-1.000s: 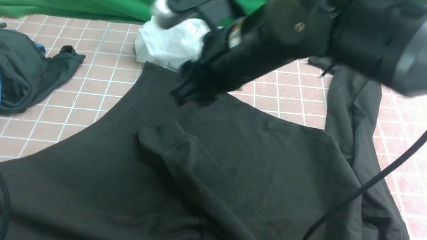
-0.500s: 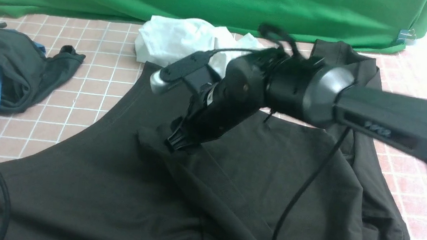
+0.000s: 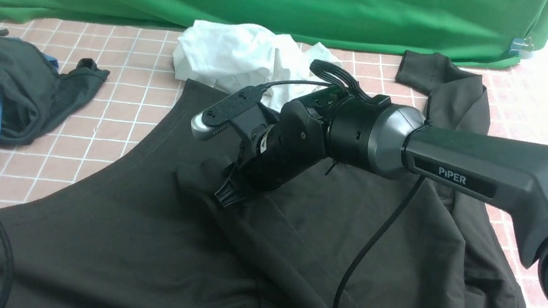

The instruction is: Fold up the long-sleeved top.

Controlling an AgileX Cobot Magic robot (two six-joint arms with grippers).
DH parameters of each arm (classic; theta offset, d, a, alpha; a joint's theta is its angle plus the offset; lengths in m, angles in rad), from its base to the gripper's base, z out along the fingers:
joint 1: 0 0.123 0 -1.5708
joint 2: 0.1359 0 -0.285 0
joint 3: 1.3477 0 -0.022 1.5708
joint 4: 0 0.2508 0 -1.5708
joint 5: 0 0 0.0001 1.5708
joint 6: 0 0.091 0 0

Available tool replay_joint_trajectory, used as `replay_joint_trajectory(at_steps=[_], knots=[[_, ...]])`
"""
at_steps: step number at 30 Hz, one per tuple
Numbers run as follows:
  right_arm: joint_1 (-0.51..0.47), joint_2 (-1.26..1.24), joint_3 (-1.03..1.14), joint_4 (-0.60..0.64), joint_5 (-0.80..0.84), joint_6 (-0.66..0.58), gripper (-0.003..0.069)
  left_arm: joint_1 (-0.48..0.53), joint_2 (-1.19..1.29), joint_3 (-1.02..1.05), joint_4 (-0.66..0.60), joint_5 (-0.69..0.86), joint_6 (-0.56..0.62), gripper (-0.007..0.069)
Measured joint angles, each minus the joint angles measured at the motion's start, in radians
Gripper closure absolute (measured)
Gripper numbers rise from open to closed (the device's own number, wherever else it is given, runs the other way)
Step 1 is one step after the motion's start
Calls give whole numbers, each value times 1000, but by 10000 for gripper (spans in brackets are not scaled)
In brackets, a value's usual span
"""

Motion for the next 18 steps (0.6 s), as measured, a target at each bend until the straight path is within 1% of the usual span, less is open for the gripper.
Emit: replay_joint_trajectory(at_steps=[1,3,4,5,7,11,14,18], knots=[[0,1,0,0,-1,-2,417,0,0,0,0,0,0,589],[0,1,0,-2,-4,-22,559,0,0,0,0,0,0,589],[0,1,0,-2,-4,-25,566,0,0,0,0,0,0,589],[0,1,0,-6,-4,-31,596,0,0,0,0,0,0,589],[0,-2,-1,-16,-2,-32,605,0,0,0,0,0,0,589],[0,-28,0,-86,16,-20,606,0,0,0,0,0,0,589],[0,-71,0,-190,4,49,608,0,0,0,0,0,0,589],[-14,-82,0,-237,-19,90,608,0,0,0,0,0,-1,589]])
